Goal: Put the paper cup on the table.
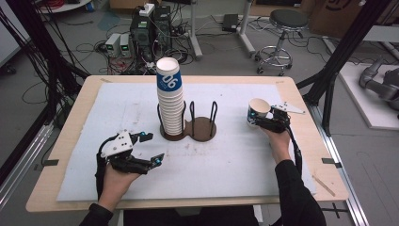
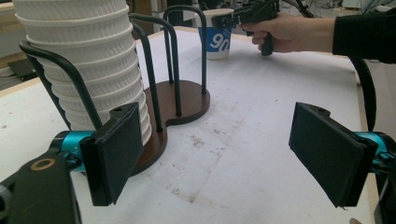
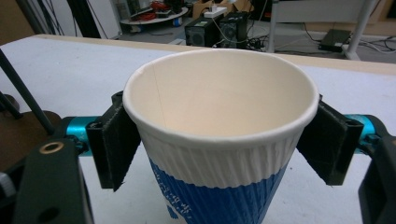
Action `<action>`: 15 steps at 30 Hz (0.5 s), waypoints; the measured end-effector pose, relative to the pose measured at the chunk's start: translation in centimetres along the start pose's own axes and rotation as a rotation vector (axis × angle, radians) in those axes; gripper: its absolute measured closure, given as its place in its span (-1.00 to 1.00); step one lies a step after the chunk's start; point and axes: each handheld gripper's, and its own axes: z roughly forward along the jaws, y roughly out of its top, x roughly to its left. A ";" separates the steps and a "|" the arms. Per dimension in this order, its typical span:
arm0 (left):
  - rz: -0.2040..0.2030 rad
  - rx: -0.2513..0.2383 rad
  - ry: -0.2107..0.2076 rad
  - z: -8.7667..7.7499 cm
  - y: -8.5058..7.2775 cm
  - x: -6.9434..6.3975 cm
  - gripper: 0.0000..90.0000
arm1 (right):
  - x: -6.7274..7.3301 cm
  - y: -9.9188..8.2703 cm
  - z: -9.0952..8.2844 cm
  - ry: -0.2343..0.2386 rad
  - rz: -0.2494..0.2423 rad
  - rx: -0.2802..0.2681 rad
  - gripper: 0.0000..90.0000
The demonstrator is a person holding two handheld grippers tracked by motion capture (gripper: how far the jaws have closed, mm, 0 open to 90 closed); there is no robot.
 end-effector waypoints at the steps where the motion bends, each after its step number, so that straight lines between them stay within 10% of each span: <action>1: -0.004 -0.002 -0.002 0.0 0.0 0.0 -0.61 | 0.2 -0.1 -0.1 -0.008 -0.006 0.004 -0.55; 15: 0.002 0.001 -0.015 0.5 0.1 -0.1 -0.61 | 0.7 -0.1 -0.6 -0.046 -0.048 0.033 -0.59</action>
